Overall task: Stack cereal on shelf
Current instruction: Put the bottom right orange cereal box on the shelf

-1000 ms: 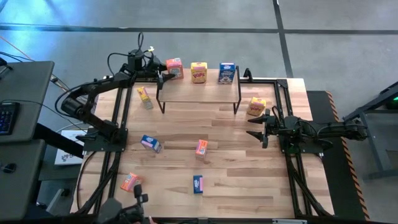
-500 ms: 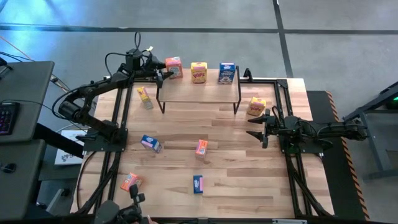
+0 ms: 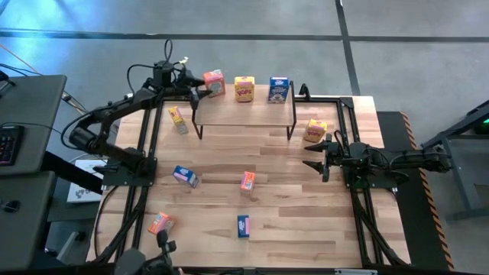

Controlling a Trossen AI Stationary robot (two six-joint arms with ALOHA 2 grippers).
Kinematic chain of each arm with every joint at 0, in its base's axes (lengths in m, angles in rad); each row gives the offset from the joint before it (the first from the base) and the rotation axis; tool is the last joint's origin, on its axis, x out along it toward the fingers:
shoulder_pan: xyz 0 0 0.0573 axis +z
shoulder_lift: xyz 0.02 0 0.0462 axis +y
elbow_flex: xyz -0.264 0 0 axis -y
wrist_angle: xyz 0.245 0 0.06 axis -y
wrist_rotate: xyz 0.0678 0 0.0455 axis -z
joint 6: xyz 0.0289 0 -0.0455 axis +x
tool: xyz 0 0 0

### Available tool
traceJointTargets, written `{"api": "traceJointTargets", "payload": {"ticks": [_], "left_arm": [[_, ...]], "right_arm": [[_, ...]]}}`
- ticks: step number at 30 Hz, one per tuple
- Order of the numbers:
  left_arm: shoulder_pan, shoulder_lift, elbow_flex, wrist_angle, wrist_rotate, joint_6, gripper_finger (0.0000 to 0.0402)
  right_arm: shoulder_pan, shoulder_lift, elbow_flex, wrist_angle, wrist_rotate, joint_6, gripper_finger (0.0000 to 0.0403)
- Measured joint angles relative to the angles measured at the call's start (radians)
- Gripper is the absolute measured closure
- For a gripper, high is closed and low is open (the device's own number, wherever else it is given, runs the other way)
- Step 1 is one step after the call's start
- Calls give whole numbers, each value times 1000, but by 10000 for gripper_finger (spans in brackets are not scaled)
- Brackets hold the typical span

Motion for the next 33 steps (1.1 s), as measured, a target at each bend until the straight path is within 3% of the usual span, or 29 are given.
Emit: {"api": "traceJointTargets", "payload": {"ticks": [10, 21, 29, 33], "left_arm": [[0, -127, 0, -147, -31, 26, 162], [-4, -231, 0, -195, -78, 18, 162], [-116, -281, 0, -252, -99, 26, 162], [-217, -272, 0, -254, -195, 49, 162]], "right_arm": [[0, 0, 0, 0, 0, 0, 132], [0, 0, 0, 0, 0, 0, 132], [0, 0, 0, 0, 0, 0, 132], [0, 0, 0, 0, 0, 0, 132]]}}
